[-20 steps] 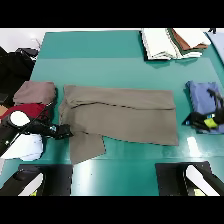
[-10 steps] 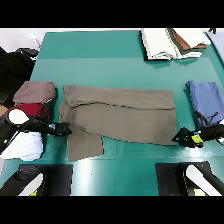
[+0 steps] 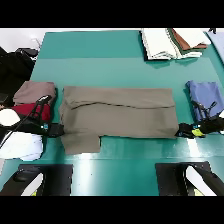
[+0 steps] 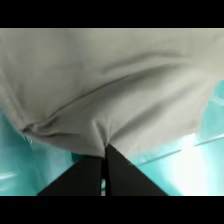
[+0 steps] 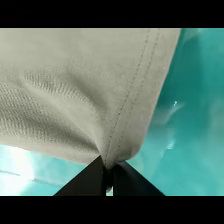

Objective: Fold the shirts.

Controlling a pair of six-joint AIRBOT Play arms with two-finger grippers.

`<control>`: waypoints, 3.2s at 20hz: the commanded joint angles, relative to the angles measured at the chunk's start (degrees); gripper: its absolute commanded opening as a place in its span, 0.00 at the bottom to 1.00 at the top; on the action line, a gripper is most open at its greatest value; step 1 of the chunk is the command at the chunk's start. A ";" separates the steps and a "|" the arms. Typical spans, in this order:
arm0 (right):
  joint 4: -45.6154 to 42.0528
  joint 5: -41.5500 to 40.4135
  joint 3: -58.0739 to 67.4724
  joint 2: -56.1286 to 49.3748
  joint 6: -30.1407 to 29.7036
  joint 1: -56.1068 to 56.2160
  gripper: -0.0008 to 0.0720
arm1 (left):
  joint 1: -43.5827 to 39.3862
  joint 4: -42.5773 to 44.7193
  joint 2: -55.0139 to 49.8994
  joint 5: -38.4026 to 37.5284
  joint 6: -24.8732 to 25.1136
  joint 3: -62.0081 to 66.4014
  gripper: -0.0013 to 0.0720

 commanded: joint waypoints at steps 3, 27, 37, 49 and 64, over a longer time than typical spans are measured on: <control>-3.48 4.22 4.90 9.62 0.09 0.52 0.04 | 0.02 1.11 8.28 -8.31 -2.91 0.63 0.06; 12.09 -5.09 41.94 -34.27 -3.08 1.62 0.72 | 0.00 2.86 -33.62 21.29 1.42 31.63 0.67; 18.32 -5.88 28.13 -40.57 -10.40 -10.10 0.77 | -7.48 -5.57 -35.80 22.67 1.20 31.65 0.06; 24.20 -4.76 40.68 -35.65 -12.55 4.00 0.03 | -23.28 -12.44 -54.62 32.44 -1.60 42.18 0.06; 24.17 -6.73 59.82 -23.76 -0.02 28.24 0.04 | -28.24 -12.13 -65.24 28.70 -1.16 52.04 0.06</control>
